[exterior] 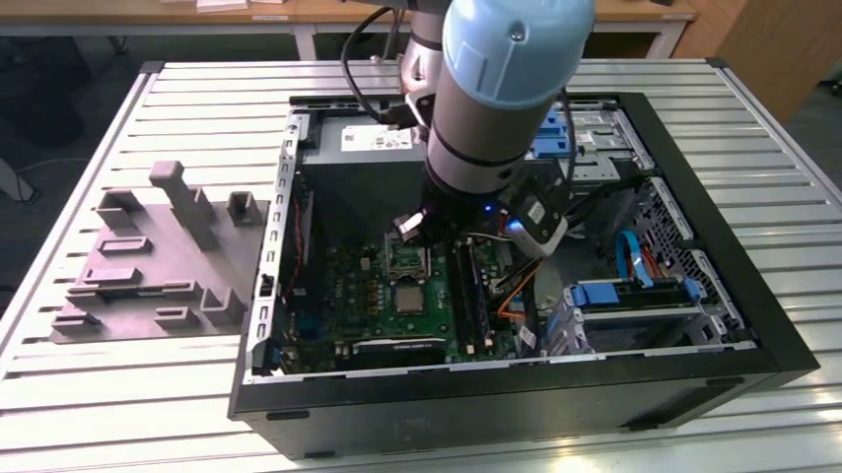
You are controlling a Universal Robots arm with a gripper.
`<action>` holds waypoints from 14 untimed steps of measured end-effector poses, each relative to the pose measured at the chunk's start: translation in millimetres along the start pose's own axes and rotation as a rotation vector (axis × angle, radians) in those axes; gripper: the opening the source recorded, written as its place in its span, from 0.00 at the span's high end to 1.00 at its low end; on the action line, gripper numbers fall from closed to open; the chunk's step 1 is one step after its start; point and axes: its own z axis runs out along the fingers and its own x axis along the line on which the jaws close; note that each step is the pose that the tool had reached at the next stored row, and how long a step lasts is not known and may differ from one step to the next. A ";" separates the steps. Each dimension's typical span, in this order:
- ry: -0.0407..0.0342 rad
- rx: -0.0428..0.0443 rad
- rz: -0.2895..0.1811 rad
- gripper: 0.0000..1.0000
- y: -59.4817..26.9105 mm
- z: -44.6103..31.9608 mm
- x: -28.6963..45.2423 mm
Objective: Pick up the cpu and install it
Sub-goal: 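Close the cpu cover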
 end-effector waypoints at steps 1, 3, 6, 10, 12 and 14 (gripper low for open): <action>0.0041 -0.0008 -0.017 0.89 -0.2 0.8 0.0; 0.0126 -0.0026 -0.054 0.89 -0.6 2.7 0.2; 0.0238 -0.0048 -0.107 0.89 -1.3 5.4 0.3; 0.0318 -0.0058 -0.154 0.89 -0.2 8.0 -0.4; 0.0318 -0.0058 -0.154 0.89 4.2 9.7 -2.5; 0.0315 -0.0064 -0.154 0.89 8.1 11.2 -4.2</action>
